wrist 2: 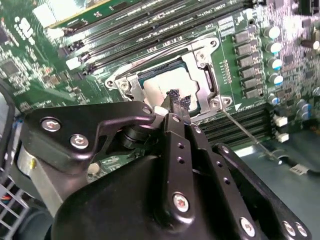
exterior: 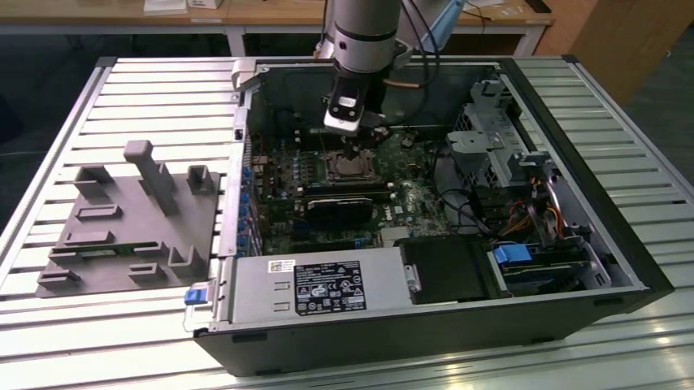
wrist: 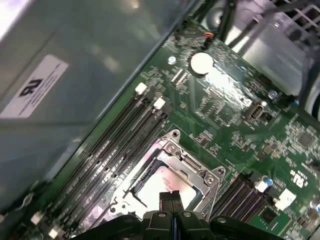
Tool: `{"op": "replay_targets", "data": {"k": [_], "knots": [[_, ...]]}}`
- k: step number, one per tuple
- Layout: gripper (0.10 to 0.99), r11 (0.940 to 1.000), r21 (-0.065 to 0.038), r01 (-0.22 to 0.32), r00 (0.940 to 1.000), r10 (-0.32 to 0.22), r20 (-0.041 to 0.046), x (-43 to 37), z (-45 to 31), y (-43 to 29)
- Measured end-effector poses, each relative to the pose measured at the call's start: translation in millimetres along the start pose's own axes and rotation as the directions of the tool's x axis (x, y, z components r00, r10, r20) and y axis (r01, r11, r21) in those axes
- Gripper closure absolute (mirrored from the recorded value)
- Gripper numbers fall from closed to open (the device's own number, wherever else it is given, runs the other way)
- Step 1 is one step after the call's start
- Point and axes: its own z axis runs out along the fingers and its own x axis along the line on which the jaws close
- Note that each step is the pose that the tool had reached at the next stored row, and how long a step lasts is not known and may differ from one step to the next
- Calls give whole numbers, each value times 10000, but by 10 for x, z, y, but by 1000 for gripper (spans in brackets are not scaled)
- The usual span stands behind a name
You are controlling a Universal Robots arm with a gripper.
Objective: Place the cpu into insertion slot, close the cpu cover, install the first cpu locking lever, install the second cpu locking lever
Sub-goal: 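Close the cpu cover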
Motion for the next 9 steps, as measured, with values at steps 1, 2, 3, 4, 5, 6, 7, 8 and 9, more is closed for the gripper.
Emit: {"op": "replay_targets", "data": {"k": [1, 2, 3, 4, 5, 6, 7, 8, 9], "knots": [[984, 9998, 2, 186, 9998, -186, 1, 0, 1, 0], [984, 9993, 4, 364, 9993, -364, 1, 0, 1, 0], [984, 9985, 6, 540, 9985, -540, 1, 0, 2, 0], [984, 9975, 7, 709, 9975, -709, 1, 0, 3, 0], [984, 9961, 9, 886, 9961, -886, 2, 0, 4, 0], [984, 9943, 11, 1066, 9943, -1066, 2, 0, 5, 0], [984, 9920, 12, 1260, 9920, -1260, 2, 0, 6, 0], [984, 9896, 13, 1439, 9896, -1439, 2, 0, 7, 0], [984, 9869, 15, 1616, 9869, -1616, 2, 0, 9, 0]]}}
